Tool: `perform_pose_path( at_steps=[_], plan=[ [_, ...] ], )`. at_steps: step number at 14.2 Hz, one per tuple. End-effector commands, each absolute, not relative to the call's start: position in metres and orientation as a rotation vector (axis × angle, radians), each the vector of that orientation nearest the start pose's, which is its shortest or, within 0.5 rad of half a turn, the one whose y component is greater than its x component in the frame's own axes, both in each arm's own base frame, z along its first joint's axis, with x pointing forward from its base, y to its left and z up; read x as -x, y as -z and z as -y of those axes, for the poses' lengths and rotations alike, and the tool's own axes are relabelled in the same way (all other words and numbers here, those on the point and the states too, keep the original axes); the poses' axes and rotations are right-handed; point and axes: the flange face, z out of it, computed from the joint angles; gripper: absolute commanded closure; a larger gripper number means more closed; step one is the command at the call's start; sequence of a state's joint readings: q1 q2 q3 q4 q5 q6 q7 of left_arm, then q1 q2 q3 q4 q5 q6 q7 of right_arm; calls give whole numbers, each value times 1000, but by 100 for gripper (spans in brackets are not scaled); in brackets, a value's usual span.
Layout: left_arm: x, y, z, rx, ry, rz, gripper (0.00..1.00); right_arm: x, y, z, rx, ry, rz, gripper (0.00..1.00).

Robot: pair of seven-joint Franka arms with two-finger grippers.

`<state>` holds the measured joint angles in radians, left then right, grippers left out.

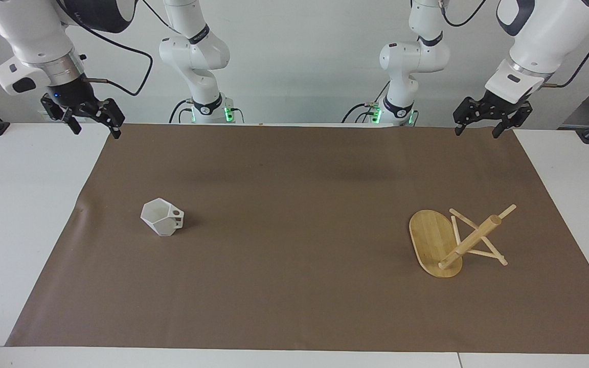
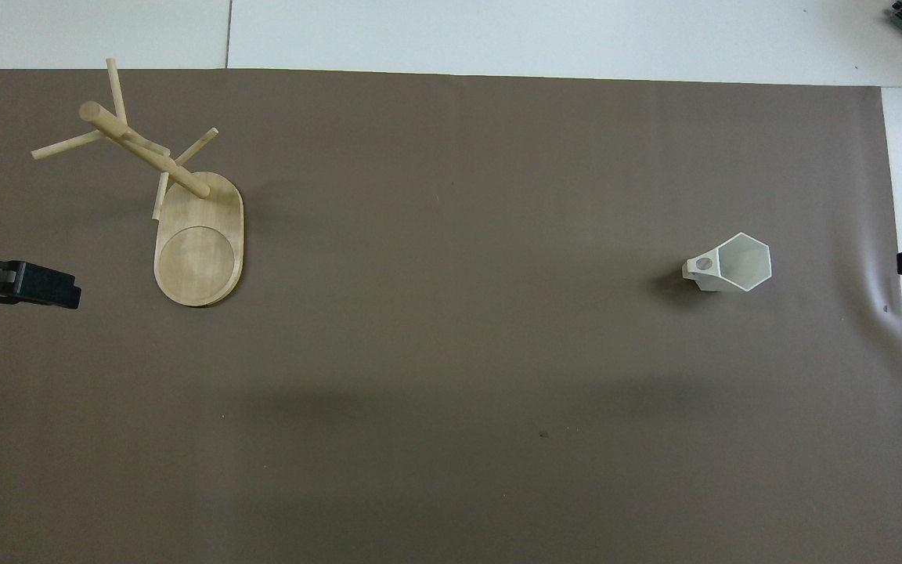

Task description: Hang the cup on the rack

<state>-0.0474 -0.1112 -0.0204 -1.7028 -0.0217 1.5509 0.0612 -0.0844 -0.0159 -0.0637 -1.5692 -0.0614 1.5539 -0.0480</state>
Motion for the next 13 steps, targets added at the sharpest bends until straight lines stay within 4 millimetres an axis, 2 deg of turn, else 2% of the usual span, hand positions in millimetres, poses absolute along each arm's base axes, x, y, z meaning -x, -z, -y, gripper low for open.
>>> perform_pose_path(
  at_steps=[1,13],
  plan=[
    [-509,-620,36,3135,-41,-192,0,-539,-637,86,3193,-13,-187,0],
    [-509,-620,36,3135,-41,-192,0,-537,-636,84,3193,-11,-176,0]
  ],
)
